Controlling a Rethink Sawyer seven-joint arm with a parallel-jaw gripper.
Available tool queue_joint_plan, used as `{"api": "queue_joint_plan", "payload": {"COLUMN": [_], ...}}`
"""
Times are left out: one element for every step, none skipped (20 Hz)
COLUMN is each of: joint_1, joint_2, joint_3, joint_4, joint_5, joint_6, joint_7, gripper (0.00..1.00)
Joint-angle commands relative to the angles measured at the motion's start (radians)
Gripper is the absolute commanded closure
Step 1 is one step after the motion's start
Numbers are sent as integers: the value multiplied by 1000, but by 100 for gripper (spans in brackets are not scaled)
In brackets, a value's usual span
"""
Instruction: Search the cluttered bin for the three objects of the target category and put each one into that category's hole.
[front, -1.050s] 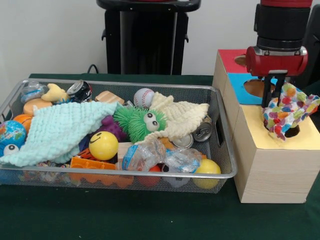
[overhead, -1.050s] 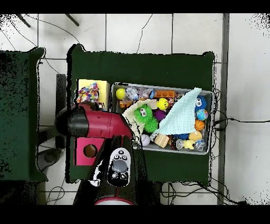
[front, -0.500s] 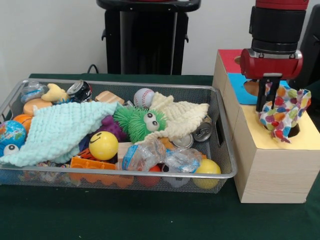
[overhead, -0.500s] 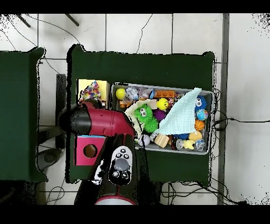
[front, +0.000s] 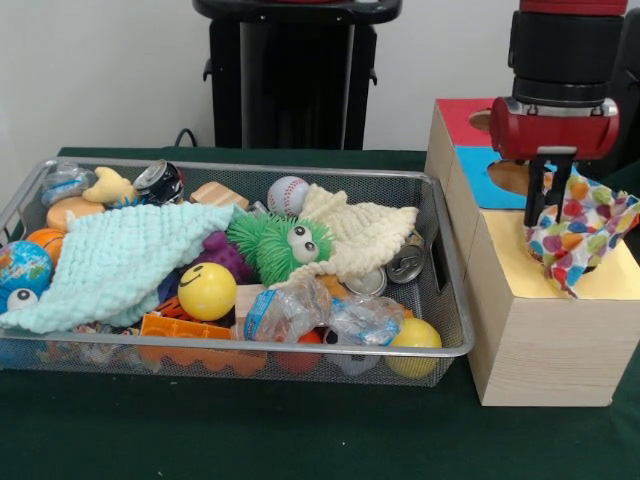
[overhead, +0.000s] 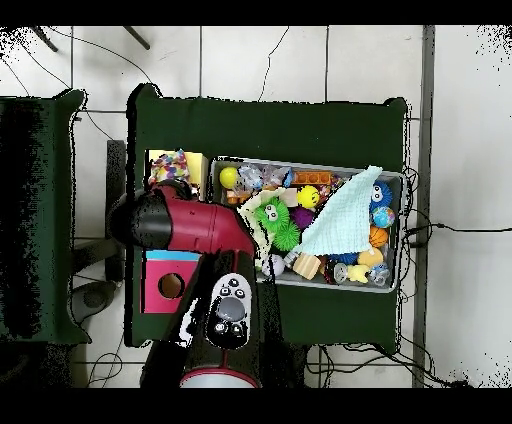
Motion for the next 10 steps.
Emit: {"api": "queue_joint_plan", "payload": {"joint_1": [3, 4, 4, 5, 3, 4, 6, 8, 9, 10], "joint_2": [54, 56, 59, 63, 68, 75, 82, 92, 99, 107], "joint_3": [71, 73, 74, 74, 79, 78, 77, 74, 76, 79], "joint_4": [-20, -22, -23, -26, -26, -27, -27, -28, -23, -16], "joint_5": [65, 68, 70, 72, 75, 76, 78, 81, 82, 87], "joint_6": [18, 16, 14, 12, 8, 1, 0, -5, -18, -29], "joint_7": [250, 249, 249, 246, 243, 242, 241, 244, 243, 249], "gripper": [100, 100, 100, 100, 100, 100, 100, 100, 100, 100]}}
